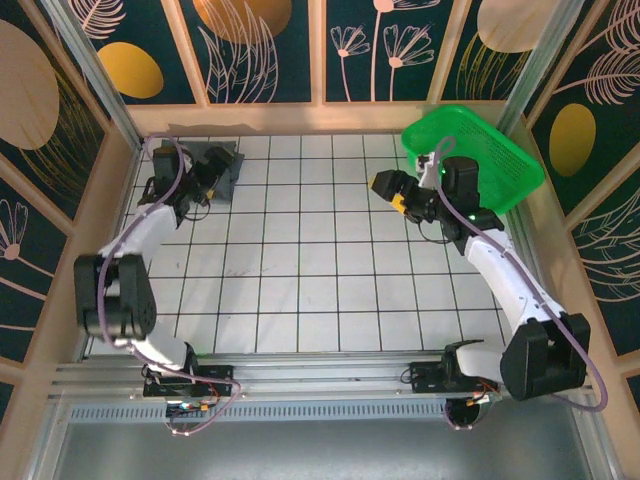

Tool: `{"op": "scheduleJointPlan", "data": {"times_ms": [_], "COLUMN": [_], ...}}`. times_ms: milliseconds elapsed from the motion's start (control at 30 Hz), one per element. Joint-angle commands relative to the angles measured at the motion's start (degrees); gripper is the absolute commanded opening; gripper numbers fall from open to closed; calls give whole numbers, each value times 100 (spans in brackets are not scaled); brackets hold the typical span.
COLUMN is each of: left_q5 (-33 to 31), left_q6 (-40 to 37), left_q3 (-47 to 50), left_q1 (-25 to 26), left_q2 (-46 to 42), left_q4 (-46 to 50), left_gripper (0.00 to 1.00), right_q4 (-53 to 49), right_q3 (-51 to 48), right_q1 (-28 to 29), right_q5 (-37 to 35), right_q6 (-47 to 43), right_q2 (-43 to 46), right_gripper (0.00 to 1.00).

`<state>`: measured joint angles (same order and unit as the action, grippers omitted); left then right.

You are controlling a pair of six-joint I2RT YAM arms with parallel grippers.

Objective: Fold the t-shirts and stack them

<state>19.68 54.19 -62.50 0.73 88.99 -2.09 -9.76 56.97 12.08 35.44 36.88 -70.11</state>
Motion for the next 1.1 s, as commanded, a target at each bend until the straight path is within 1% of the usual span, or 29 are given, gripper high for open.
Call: {"op": "scheduleJointPlan", "data": {"times_ms": [0,33,67,100,133,167,200,267,300,333,367,400,433,467,500,533,567,667,700,733,800,867,900,933,967,1033,1067], "left_q5": [-952,-1338,-1757,-2378,-2967,-3298,-3513,-3446,-3494,-3671,-3852,-4008,-4028,-4108,-3971,-3884,-3871,-3852,-3911,-3960,-3831,-3772,-3647,-3530,-3426,-3271,-3347], "left_q6": [-461,-484,-508,-502,-548,-820,-1236,-2264,-2525,-2656,-2724,-2838,-3060,-3123,-3586,-3825,-3897,-4031,-4149,-4218,-4508,-4500,-4558,-4607,-4660,-4733,-4682], "left_q3": [458,636,930,1161,1449,1826,2348,3498,3990,4401,4636,4850,5018,4928,4755,4679,4607,4443,4344,4241,3916,3555,3408,3451,3669,4477,5045], "left_q1": [23,23,23,28,32,32,32,33,37,34,32,31,27,9,6,6,6,6,6,-7,-12,-70,-60,-69,-64,-56,-64], "left_q2": [-1048,-1460,-1812,-2173,-2543,-2841,-3215,-3742,-3908,-3979,-3982,-3906,-3742,-3571,-3267,-2974,-2615,-1503,-1162,-908,-452,-77,-18,-46,-166,-461,-473], "left_q4": [639,665,677,756,746,403,-148,-1677,-2272,-2653,-2807,-3015,-3280,-3204,-3219,-3404,-3654,-4424,-4621,-4776,-5019,-4750,-4572,-4639,-4980,-6170,-7209], "left_gripper": [99,99,99,99,99,99,99,99,99,99,99,99,99,99,99,99,99,99,99,99,99,99,99,99,99,99,99], "right_q4": [-455,-612,-595,-445,-166,218,980,2634,3301,3741,3943,4115,4345,4564,4846,5073,5211,5679,5650,5942,6563,7095,7383,7433,7866,8973,8784], "right_q3": [197,88,-59,-280,-640,-1020,-1622,-2838,-3331,-3685,-3876,-4037,-4203,-4340,-4502,-4614,-4675,-4682,-4522,-4478,-4374,-4260,-4238,-4208,-4350,-4693,-4739], "right_q1": [-170,-336,-500,-684,-737,-732,-705,-578,-477,-465,-509,-580,-668,-708,-758,-809,-883,-956,-957,-966,-1039,-1124,-1204,-1224,-1250,-1260,-1260], "right_q5": [-1736,-2406,-2802,-3129,-3757,-4309,-4788,-5266,-5495,-5676,-5755,-5753,-5664,-5650,-5615,-5536,-5434,-5217,-5120,-5069,-4745,-4442,-4276,-4287,-4255,-4079,-3994], "right_q6": [-407,-371,-371,-440,-525,-643,-945,-1959,-2560,-2978,-3180,-3284,-3413,-3455,-3512,-3530,-3537,-3623,-3690,-3754,-3701,-3671,-3546,-3493,-3469,-3575,-3577], "right_q2": [749,955,1149,1386,1649,1874,2164,2476,2496,2421,2330,2209,2077,1961,1782,1591,1312,457,230,8,-448,-866,-1093,-1255,-1466,-1888,-1754], "right_gripper": [99,99,99,99,99,99,99,99,99,99,99,99,99,99,99,99,99,99,99,99,99,99,99,99,99,99,99]}}
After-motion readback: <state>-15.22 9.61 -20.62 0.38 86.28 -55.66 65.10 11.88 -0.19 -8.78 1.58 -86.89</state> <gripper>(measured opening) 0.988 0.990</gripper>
